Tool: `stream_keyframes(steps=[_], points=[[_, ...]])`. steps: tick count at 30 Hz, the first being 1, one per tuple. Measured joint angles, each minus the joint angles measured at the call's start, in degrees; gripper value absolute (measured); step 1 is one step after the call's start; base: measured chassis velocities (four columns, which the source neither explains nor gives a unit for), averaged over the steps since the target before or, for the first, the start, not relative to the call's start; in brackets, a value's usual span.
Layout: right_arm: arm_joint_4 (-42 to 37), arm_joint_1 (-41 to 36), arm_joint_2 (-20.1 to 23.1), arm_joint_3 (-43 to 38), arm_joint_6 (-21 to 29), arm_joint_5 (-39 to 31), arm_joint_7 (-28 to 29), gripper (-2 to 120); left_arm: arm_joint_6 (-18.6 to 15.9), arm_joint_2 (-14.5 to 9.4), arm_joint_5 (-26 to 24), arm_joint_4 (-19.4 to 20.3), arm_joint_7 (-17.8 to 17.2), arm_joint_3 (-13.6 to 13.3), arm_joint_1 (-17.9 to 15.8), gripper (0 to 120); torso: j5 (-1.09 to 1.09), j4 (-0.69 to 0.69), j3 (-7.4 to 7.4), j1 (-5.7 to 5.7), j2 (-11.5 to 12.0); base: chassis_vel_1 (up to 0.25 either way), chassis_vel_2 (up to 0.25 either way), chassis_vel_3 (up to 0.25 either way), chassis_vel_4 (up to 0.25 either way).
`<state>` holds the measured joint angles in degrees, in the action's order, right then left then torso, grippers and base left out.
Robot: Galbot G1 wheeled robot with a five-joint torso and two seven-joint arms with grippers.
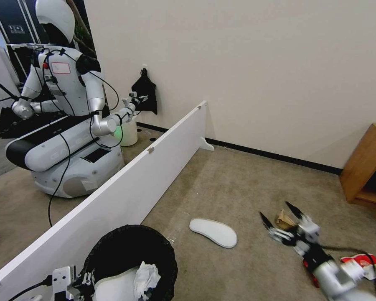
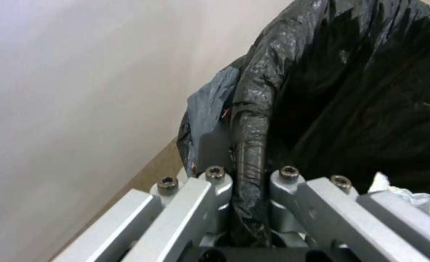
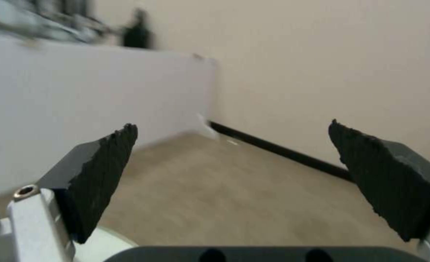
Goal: Pick up the trash bin, then pick up the garbage from the floor and place it into the trash bin.
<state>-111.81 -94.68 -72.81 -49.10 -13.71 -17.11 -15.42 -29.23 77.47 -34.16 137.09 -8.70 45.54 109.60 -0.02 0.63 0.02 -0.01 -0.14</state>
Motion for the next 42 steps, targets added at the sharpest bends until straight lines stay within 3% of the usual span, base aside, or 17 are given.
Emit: stream_keyframes(steps=[2,9,15,28,42], points=[[0.92,-2.06,-2.7,-3.51,-1.46,2.0,-0.25,100,0.41,-0.69,-0.41,-0.48,0.23,0.03,0.09,4,0.01,-0.01,0.0,0.0,0.0,0.0,0.0,0.0,0.0],[2.54,-5.35,-6.36,-6.59,-2.04,3.97,0.6,100,1.11,-1.34,-0.22,-2.25,0.39,-1.26,-0.37,4,0.02,-0.02,0.0,0.0,0.0,0.0,0.0,0.0,0.0],[4.92,-6.25,-8.44,-7.89,-2.75,4.53,0.63,100,1.41,-2.3,-0.75,-2.73,0.92,-0.69,-0.48,4,0.02,-0.02,0.01,0.0,0.0,0.0,0.0,0.0,0.0],[9.59,-6.93,-6.91,-12.38,-2.06,6.39,-2.26,100,1.57,-2.23,-1.31,-3.29,0.91,-0.47,-0.94,4,0.01,-0.02,0.01,0.0,0.0,0.0,0.0,0.0,0.0],[10.08,-7.23,-7.5,-10.67,-2.71,5.36,-2.76,100,3.62,-1.74,-0.45,-3.29,0.81,-0.82,-0.5,4,0.01,-0.02,0.01,0.0,0.0,0.0,0.0,0.0,0.0]])
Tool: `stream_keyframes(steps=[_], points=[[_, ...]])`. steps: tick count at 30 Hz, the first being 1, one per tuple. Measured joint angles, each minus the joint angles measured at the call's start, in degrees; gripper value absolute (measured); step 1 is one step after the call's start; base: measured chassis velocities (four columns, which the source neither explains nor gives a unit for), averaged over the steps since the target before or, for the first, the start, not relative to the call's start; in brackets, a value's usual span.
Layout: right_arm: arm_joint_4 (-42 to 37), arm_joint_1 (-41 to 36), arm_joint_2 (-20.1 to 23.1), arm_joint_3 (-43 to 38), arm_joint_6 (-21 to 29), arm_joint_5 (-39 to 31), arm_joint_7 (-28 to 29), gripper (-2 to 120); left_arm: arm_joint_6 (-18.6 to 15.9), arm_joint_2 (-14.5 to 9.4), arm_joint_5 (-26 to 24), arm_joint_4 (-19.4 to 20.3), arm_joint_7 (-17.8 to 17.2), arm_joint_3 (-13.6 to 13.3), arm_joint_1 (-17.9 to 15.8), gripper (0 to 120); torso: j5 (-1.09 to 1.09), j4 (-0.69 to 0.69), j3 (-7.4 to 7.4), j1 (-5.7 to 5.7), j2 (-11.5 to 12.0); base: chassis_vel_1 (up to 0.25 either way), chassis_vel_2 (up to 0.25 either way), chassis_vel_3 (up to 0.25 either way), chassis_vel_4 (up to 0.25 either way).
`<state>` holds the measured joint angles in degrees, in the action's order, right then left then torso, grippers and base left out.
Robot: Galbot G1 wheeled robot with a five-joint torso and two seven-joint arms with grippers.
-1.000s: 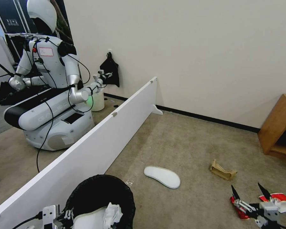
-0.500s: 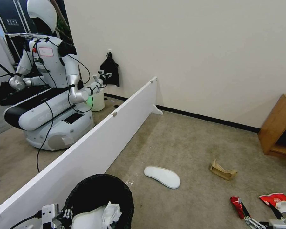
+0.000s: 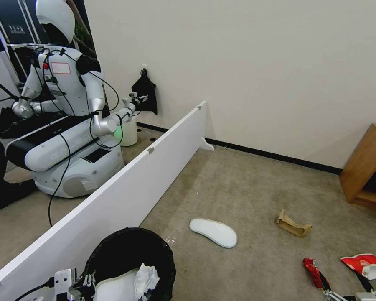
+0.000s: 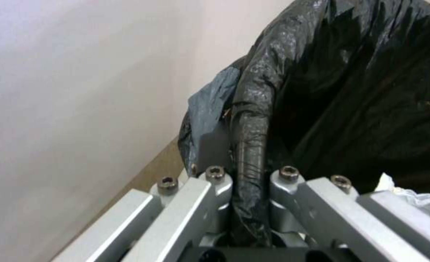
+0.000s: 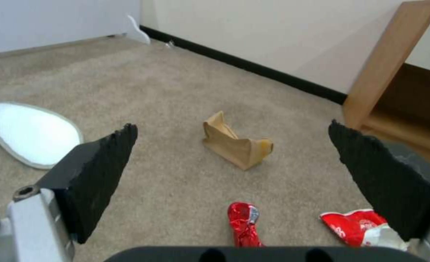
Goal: Pick up the trash bin, then pick up the garbage from the floor and place it into the trash bin.
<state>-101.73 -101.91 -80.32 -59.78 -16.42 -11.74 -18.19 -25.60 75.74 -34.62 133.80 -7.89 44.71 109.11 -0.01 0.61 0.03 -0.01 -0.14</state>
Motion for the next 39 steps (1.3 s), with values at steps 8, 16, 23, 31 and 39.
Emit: stream_keyframes(steps=[8,16,23,31,39], points=[[-0.04,-0.25,0.06,0.11,0.0,-0.37,-0.16,100,0.63,0.14,-0.64,0.0,-0.65,-0.19,0.0,4,0.0,0.0,0.0,0.0,0.0,0.0,0.0,0.0,0.0],[-0.18,-0.44,-0.06,0.5,0.0,-0.64,-0.41,100,0.67,0.15,-0.36,-0.06,-0.71,-0.18,0.02,4,0.01,0.0,0.0,0.0,0.0,0.0,0.0,0.0,0.0],[-0.23,-0.52,0.25,0.42,0.0,-0.67,-0.58,100,0.73,0.15,-0.36,-0.05,-0.73,-0.21,-0.01,4,0.0,0.0,0.0,0.01,0.0,0.0,0.0,0.0,0.0],[-0.4,-0.41,0.37,0.29,0.02,-0.85,-0.6,100,0.73,0.21,-0.36,-0.07,-0.73,-0.26,-0.04,4,0.01,0.0,0.0,0.01,0.0,-0.028,-0.027,-0.034,-0.03],[-0.39,-0.42,0.31,0.37,0.01,-0.85,-0.66,100,0.83,0.37,-0.36,-0.06,-0.73,-0.25,0.06,4,0.0,0.01,0.0,0.0,0.0,-0.088,-0.095,-0.086,-0.088]])
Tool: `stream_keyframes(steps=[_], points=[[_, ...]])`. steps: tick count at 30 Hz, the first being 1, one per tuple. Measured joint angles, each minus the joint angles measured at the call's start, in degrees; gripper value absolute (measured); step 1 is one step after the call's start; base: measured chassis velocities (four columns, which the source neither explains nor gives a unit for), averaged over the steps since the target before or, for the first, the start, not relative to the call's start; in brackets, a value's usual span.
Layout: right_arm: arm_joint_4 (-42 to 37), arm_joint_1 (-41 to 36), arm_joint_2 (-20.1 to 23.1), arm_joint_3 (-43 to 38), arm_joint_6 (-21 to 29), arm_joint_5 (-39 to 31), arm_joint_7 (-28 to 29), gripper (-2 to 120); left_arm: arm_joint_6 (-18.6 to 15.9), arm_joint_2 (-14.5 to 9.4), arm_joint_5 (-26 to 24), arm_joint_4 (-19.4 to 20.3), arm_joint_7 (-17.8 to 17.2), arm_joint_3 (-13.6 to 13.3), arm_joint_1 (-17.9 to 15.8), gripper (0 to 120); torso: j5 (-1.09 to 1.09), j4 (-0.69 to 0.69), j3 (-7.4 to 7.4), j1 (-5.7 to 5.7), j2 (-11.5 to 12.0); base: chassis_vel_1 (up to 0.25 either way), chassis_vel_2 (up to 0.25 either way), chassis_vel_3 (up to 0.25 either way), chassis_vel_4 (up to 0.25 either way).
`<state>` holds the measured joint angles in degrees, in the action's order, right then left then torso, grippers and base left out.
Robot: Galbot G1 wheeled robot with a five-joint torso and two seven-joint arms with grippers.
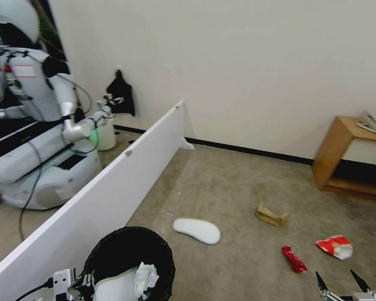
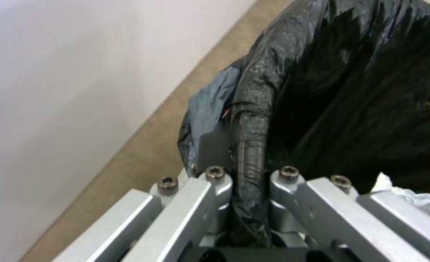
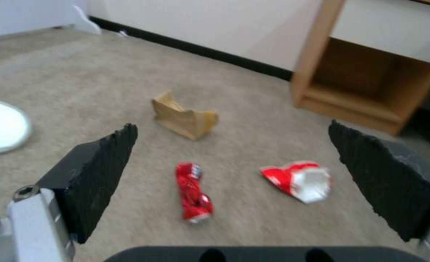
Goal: Pick up the trash bin, then pick up the garbage from the floor and place it into the trash bin.
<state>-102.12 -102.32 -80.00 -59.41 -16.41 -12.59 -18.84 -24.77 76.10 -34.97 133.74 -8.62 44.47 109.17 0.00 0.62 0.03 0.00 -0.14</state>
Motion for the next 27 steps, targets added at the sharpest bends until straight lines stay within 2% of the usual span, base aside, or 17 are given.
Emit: stream_keyframes(steps=[9,23,27], points=[[0.0,-0.03,-0.03,0.01,-0.16,0.0,-0.03,100,0.06,0.1,0.01,0.18,-0.07,0.01,0.11,4,0.0,-0.01,0.0,0.0,0.0,-0.073,-0.06,-0.058,-0.055],[1.9,-0.54,-1.27,1.64,-2.46,-1.91,0.36,100,0.51,0.24,-0.23,0.28,-0.72,0.08,0.23,4,0.0,-0.01,0.0,0.0,0.0,0.0,0.0,0.0,0.0],[2.97,-0.28,-2.25,1.51,-3.2,-3.17,-1.76,100,0.55,0.35,-0.12,0.28,-0.91,0.04,0.23,4,0.0,-0.01,0.0,0.0,0.0,0.0,0.0,0.0,0.0]])
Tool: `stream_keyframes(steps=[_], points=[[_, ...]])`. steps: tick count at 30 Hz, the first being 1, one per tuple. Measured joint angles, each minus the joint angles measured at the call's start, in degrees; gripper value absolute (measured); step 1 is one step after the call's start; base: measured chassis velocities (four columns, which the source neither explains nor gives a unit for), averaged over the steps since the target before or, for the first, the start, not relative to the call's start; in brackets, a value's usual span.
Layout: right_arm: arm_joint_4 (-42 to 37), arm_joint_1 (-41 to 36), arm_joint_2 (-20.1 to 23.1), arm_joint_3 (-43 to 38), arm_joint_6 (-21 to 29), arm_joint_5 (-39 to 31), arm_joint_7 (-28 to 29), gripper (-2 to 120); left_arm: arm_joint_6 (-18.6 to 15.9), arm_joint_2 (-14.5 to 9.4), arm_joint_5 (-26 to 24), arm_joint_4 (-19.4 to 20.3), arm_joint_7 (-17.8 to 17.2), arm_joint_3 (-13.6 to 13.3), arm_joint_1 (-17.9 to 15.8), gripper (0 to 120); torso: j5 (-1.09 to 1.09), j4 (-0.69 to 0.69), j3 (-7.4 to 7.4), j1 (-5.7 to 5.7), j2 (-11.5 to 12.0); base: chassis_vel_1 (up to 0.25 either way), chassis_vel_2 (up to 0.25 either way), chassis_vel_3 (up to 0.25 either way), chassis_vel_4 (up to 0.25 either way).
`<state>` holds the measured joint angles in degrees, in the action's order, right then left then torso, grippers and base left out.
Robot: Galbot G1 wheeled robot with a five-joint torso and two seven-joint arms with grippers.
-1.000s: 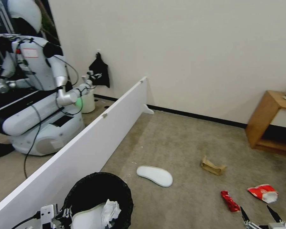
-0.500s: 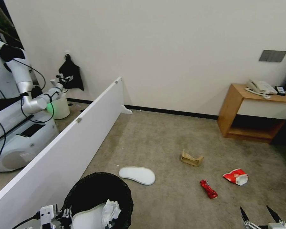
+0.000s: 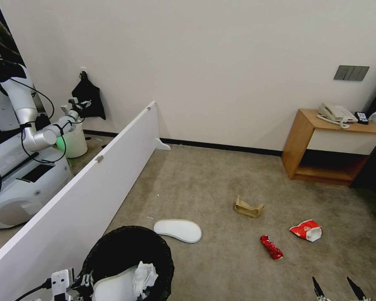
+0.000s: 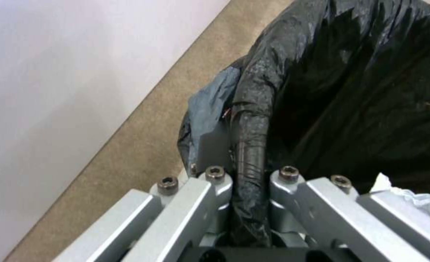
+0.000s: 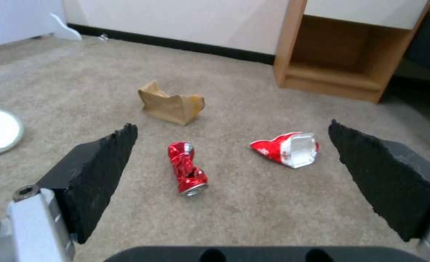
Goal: Pick up the trash bin, then pick up the garbage from the floor and place it into the trash bin.
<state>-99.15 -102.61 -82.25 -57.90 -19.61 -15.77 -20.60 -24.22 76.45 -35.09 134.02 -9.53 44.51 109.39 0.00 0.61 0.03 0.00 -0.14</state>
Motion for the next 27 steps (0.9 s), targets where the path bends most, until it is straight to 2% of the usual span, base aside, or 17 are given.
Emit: stream_keyframes(steps=[10,27], points=[[0.5,0.31,-0.39,-0.64,-0.08,-2.2,-2.91,100,0.0,-0.01,0.09,-0.02,0.05,-0.06,0.0,4,0.0,0.0,0.0,0.0,0.0,0.0,0.0,0.0,0.0],[0.44,0.53,-0.06,-0.87,-0.08,-2.8,-3.29,100,0.01,-0.03,0.24,-0.19,0.29,-0.17,-0.06,4,0.0,0.0,0.0,0.0,0.0,-0.009,0.006,0.008,-0.008]])
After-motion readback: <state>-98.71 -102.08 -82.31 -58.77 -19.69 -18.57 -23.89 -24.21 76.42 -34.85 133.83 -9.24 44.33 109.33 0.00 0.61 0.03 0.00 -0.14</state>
